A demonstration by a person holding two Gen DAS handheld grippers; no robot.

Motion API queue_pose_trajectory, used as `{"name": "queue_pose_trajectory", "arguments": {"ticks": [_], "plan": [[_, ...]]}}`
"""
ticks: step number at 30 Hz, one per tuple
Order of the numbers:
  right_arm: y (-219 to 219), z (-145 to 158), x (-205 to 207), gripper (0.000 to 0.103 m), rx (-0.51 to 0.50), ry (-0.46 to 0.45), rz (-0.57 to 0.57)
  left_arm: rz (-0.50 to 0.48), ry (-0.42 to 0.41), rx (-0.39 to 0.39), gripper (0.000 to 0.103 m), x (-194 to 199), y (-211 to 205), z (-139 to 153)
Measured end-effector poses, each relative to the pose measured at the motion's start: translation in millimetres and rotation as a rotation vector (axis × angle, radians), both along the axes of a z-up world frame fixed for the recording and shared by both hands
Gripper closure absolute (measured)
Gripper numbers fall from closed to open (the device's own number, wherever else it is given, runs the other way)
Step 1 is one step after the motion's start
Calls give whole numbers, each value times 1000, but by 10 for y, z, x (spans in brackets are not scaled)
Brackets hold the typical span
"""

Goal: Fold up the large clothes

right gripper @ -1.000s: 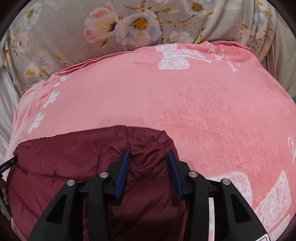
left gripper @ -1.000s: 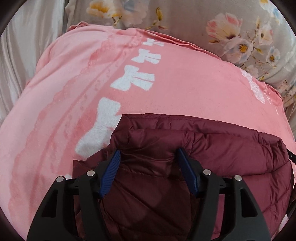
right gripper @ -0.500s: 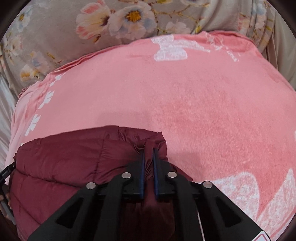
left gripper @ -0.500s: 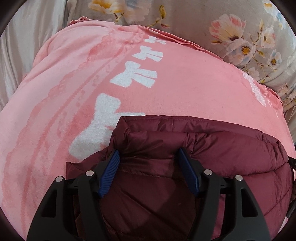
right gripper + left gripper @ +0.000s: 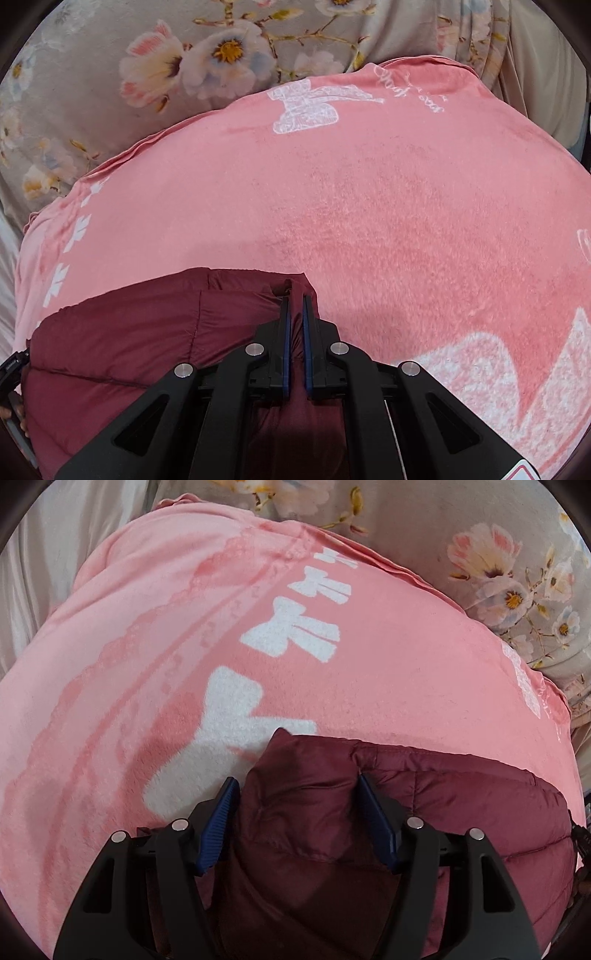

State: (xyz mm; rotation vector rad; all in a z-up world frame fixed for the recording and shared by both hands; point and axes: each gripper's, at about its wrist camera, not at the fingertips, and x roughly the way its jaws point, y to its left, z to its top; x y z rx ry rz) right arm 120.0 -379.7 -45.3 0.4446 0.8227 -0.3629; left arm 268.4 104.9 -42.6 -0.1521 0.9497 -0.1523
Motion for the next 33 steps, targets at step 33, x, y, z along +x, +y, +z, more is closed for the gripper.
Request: {"name": "queue_pose_trajectory", "arguments": {"ticks": [33], "plan": [[1482,523,130,95,-44,-114,311,-242,-125,117,43,-641,-1572,572]]}}
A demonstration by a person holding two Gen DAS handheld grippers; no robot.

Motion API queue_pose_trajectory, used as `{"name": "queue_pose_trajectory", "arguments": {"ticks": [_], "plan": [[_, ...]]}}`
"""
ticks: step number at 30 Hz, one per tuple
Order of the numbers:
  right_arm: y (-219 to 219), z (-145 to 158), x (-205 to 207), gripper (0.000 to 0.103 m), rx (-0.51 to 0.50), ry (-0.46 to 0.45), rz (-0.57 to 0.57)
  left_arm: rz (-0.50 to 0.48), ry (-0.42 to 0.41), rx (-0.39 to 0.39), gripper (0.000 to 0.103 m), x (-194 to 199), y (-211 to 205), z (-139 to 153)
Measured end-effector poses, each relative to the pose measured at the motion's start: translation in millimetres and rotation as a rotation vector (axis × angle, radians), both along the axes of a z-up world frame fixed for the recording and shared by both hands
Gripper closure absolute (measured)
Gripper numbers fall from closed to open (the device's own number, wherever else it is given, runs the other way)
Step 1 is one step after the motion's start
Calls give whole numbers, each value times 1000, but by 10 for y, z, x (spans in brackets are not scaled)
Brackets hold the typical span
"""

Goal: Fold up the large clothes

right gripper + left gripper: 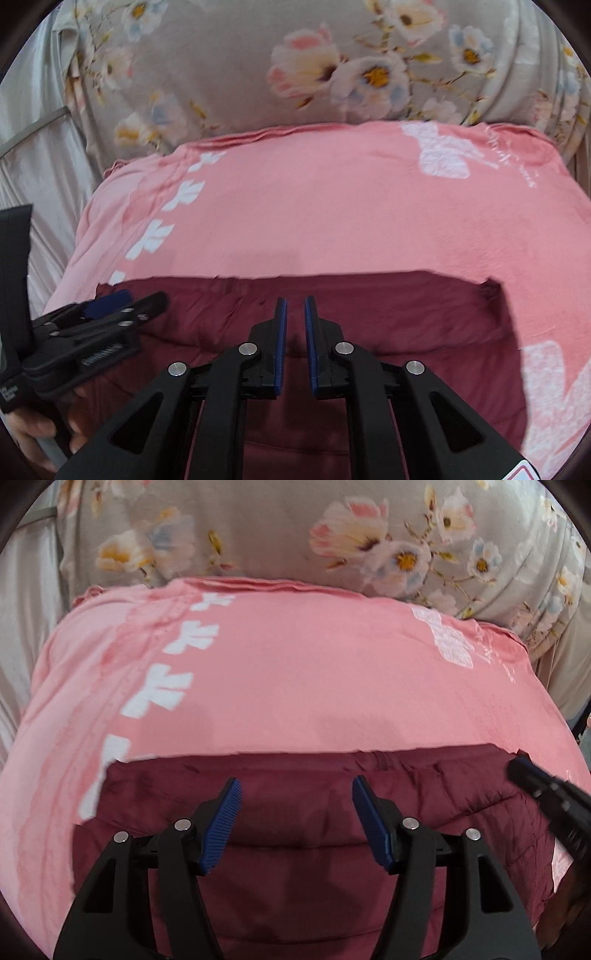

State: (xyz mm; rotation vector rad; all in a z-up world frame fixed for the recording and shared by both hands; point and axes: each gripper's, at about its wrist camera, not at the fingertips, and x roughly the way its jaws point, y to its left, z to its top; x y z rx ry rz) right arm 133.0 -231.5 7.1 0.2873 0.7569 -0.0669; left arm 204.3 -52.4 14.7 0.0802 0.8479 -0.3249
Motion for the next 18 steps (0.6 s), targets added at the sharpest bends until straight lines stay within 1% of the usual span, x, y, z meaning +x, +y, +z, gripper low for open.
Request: {"name": "queue_pose_trajectory", "arguments": {"ticks": [2,3,6,10,14,18], "plan": [[67,-99,40,96,-2,16,6,6,33,-9,43,21,-68,-136],[98,-160,67,96,-22,27,2,14,42,-6,43,34,-80,-197],[94,-301,114,98,-18,53,-3,30,42,6,44,42,-100,-303],[87,-420,150,101,-4,66,-10,41,43,-1,43,42,-81,-366],[105,-504,184,103,-4,81,-7,43,28,18,43,35,-103,-433],[124,-579,197,103,-8,87,-7,44,22,25,43,31,-118,-474]]}}
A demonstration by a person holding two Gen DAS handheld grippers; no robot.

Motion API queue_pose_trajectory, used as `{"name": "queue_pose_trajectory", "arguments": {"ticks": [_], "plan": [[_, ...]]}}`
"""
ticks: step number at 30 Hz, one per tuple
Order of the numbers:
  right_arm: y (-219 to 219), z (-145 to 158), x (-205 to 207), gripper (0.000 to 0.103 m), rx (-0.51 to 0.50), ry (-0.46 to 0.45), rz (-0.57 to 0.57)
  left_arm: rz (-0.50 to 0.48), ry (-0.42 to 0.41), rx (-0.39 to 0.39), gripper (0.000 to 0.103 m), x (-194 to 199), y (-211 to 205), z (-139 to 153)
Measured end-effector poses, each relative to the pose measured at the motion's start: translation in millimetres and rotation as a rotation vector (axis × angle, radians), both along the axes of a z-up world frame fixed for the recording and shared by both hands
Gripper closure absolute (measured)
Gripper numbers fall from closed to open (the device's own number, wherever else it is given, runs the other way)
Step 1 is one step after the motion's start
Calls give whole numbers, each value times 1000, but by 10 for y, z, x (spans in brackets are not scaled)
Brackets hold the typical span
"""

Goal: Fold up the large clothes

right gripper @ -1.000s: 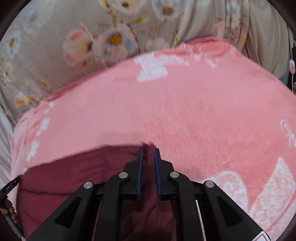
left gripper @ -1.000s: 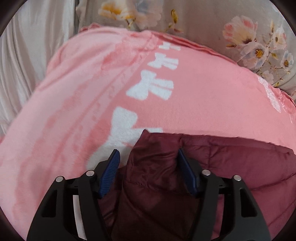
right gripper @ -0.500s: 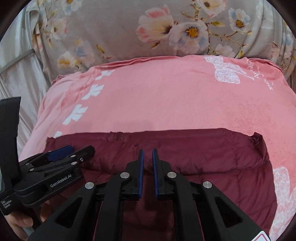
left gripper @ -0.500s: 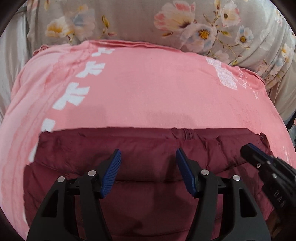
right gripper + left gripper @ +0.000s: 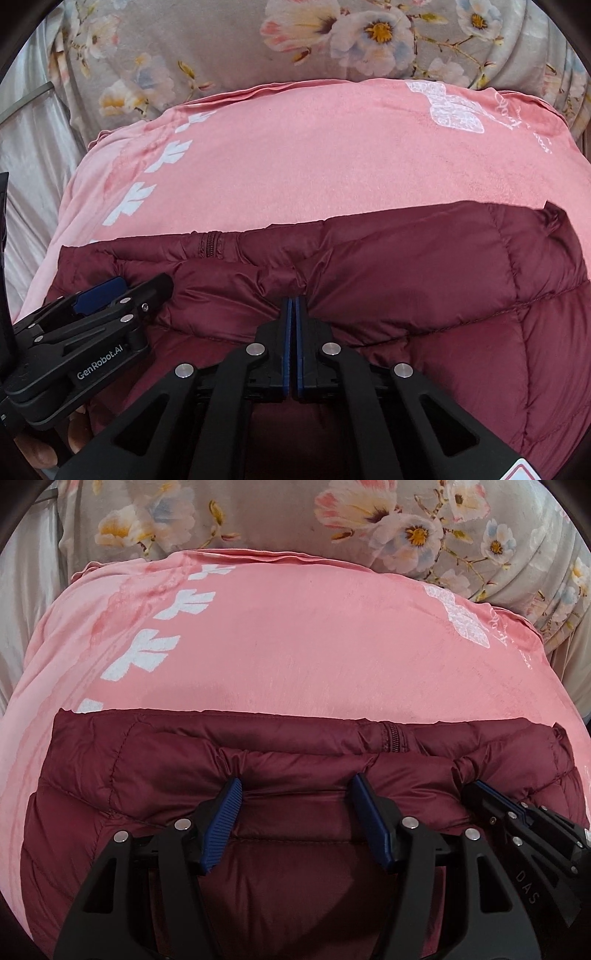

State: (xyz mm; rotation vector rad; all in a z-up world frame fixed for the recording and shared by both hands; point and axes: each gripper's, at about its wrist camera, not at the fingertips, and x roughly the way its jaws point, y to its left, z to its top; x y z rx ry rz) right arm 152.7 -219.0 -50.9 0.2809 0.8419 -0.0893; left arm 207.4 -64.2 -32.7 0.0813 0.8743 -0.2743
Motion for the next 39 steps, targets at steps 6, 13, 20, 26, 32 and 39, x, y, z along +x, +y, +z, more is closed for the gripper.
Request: {"name": "queue_pose_trajectory", "arguments": {"ticks": [6,13,20,26,32,39], "plan": [[34,-73,20,103,-16,4,-1,9,-23,27,43,-7,-44,-65],[41,-95,31,103,-25,5,0,13,-39,52,43,-4,-79,-114],[79,-126,57,103,-56,10,-1,19,-55,85,42,-11,-135,-158],[65,-50,37,103,-42,14,9,16,-53,68,41,-25,-118,-140],[383,264,-312,95,-39,-42,77,128,-11,-143,27,-345,740,227],[786,92,-476,95,-24,-6,147,325,60,-261,18,-697,2033,252]]}}
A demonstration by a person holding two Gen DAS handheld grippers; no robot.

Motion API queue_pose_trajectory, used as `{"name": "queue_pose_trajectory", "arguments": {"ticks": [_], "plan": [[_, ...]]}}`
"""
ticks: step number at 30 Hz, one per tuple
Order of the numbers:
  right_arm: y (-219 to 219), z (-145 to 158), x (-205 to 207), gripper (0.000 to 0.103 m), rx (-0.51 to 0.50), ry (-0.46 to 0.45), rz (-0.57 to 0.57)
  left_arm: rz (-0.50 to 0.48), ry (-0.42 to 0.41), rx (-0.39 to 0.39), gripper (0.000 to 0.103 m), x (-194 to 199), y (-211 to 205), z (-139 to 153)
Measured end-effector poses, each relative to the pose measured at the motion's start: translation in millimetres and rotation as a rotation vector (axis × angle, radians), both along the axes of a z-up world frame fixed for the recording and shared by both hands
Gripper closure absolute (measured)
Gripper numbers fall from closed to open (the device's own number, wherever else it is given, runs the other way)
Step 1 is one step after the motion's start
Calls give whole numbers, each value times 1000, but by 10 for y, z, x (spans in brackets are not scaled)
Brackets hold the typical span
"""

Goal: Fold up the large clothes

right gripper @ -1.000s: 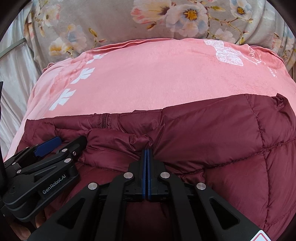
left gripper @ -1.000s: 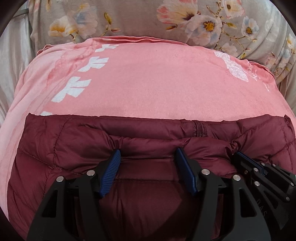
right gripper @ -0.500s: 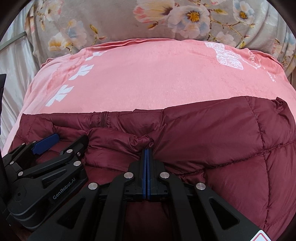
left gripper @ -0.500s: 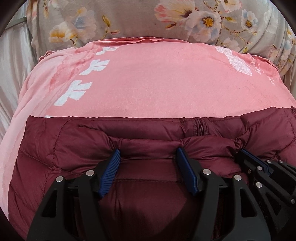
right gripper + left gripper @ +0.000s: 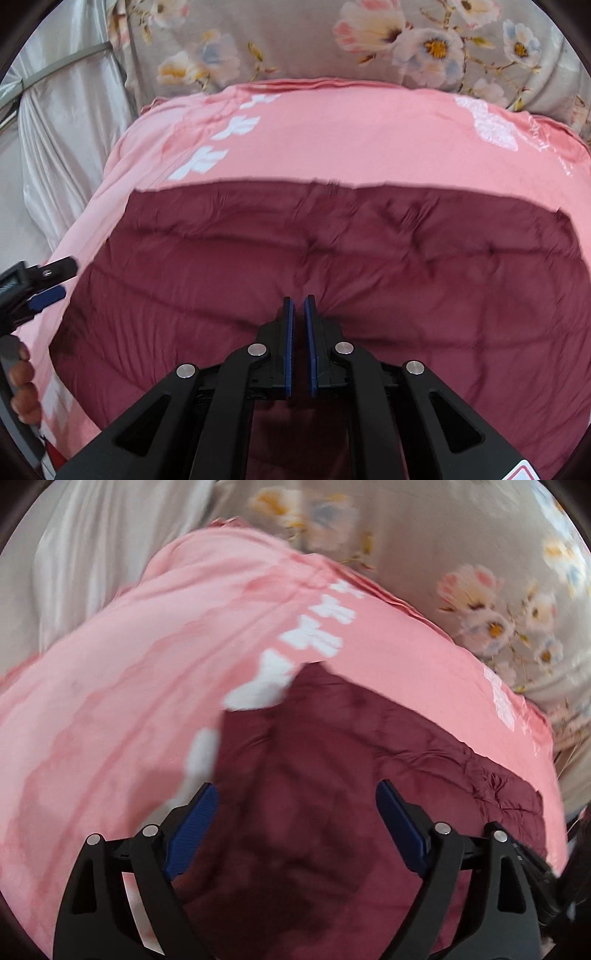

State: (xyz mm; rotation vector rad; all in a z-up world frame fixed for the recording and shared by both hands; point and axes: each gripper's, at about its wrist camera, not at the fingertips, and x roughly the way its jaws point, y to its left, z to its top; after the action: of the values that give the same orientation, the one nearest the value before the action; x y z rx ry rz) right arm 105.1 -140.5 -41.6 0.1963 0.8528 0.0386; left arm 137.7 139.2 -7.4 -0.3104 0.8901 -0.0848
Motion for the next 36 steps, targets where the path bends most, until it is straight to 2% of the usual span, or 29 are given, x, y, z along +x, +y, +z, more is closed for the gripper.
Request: {"name": "queue_pose_trajectory", "arguments": {"ticks": [3,6,7,9,10,14,15,16,17,19,22,25,28,32,36], "plan": [[50,-71,-16,95,-7,-3,-10,2,65,-108,17,-71,298,-208],[86,-123,-25,95,-31,-12,-7,-20,111,-186,16,-112,397,-434],[102,-139,-33,95,-43,-17,-5,-28,112,-198,13,-123,399,-479],[124,-165,-43,95,-69,-28,-3,-63,87,-165,9,-154,321,-475],[137,-172,-45,95,-78,-32,-4,-80,83,-151,9,-156,260,-464],[157,-189,-55,95,-94,-40,-9,-113,93,-178,10,-164,126,-483],[143,-188,-59,95,-86,-42,-9,-122,91,-185,19,-168,85,-471],[122,-180,-72,95,-69,-46,-9,-128,97,-191,32,-165,57,-465],[94,-165,-96,95,-46,-49,-12,-125,103,-188,36,-167,17,-442],[22,-97,-257,95,31,-58,-24,-134,90,-143,59,-183,-61,-349],[26,-12,-576,94,57,-78,-10,-147,54,-109,82,-238,-110,-166],[-2,-32,-886,97,96,-59,-2,-165,22,-123,88,-289,-147,-4],[-25,-78,-1045,100,118,-45,-4,-195,-34,-115,90,-388,-257,223],[-40,-156,-1058,101,137,-38,1,-267,-116,-108,91,-555,-496,612],[-83,-259,-1029,102,166,-30,2,-378,-194,-84,91,-736,-887,1012]]}}
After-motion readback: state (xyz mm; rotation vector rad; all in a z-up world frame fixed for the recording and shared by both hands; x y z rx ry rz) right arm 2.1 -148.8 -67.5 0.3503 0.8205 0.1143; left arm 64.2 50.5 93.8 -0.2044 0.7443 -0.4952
